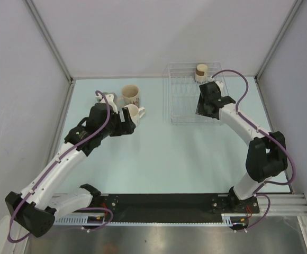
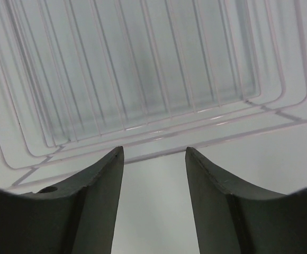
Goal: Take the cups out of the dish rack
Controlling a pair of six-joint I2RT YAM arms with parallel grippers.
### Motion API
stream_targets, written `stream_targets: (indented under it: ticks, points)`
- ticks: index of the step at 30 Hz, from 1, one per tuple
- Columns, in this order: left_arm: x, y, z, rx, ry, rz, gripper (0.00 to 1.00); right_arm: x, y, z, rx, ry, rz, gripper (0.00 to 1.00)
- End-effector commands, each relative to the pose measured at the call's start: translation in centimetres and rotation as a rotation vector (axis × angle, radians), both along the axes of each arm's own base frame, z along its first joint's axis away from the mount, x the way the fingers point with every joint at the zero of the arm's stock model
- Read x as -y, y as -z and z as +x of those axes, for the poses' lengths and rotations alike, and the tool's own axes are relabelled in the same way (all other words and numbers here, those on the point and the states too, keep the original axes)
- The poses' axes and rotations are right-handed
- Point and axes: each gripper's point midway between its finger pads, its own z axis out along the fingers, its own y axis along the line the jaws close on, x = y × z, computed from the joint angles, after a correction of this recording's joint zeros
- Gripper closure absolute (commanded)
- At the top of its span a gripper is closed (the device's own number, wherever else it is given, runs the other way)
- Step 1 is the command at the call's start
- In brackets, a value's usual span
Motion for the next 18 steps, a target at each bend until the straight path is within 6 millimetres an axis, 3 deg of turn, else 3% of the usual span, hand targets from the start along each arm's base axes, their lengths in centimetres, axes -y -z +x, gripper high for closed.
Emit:
stream_targets:
  ticks: [1, 6, 7, 14, 18]
  points:
    - [-0.1, -0.9, 0.4, 0.043, 0.000, 0.011, 0.12, -1.6, -3.2, 1.5, 0.084, -0.027, 0.067, 0.45]
    - [-0.2, -0.1, 0.3, 0.033, -0.001, 0.018, 0.12, -1.3, -5.2, 1.5, 0.126, -0.027, 0.065, 0.43]
    - [0.0, -0.1, 0.4, 0.033, 0.000, 0.014, 0.12, -1.2, -5.9, 2.2, 0.142, -0.022, 0.070, 0.43]
    - [0.3, -0.4, 0.9, 0.039, 0.011, 0.017, 0.12, -1.2, -6.3, 6.0, 0.163, -0.009, 0.052, 0.44]
    - [0.3, -0.5, 0.8, 0.043, 0.014, 0.019, 0.12, -1.2, -3.0, 7.4, 0.077, -0.015, 0.018, 0.47]
